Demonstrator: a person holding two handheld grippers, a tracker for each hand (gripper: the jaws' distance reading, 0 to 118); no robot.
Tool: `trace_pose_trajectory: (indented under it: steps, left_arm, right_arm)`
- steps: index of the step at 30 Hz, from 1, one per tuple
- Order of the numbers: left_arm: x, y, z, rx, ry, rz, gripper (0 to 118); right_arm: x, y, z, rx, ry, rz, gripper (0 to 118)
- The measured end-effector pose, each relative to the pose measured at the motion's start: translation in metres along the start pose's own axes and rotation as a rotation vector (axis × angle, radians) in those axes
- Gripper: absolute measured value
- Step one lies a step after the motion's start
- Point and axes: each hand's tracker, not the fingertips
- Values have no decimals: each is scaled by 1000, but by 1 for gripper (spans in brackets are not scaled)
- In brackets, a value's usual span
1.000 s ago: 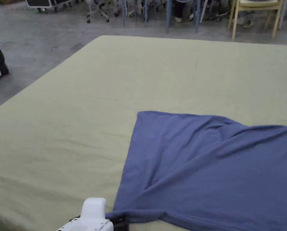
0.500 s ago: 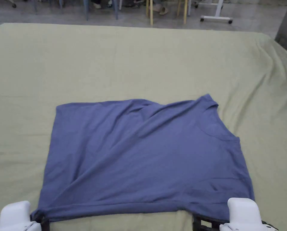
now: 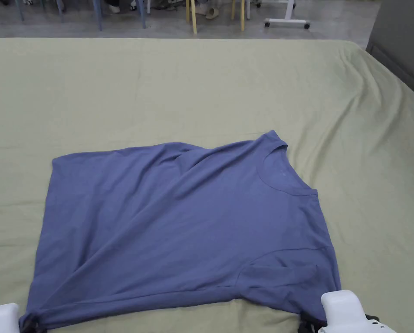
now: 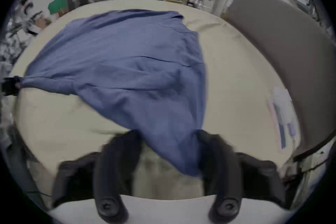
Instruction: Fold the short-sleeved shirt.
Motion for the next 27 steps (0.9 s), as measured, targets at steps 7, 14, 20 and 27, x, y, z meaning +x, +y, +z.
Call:
trace_pose_trajectory:
  steps: [7,14,20,27]
  left_arm:
    - [-12,2,5,4,-49,124,1]
    - [-20,5,25,44,-84,181,1]
    - [-21,40,30,81,-77,172,1]
    - [-11,118,-8,131,-51,102,1]
  right_arm:
    - [19,0,16,23,88,-237,12]
    - [28,18,46,115,94,-258,11]
    - [37,74,38,154,105,-216,11]
    - [49,166,-20,188,109,-163,11]
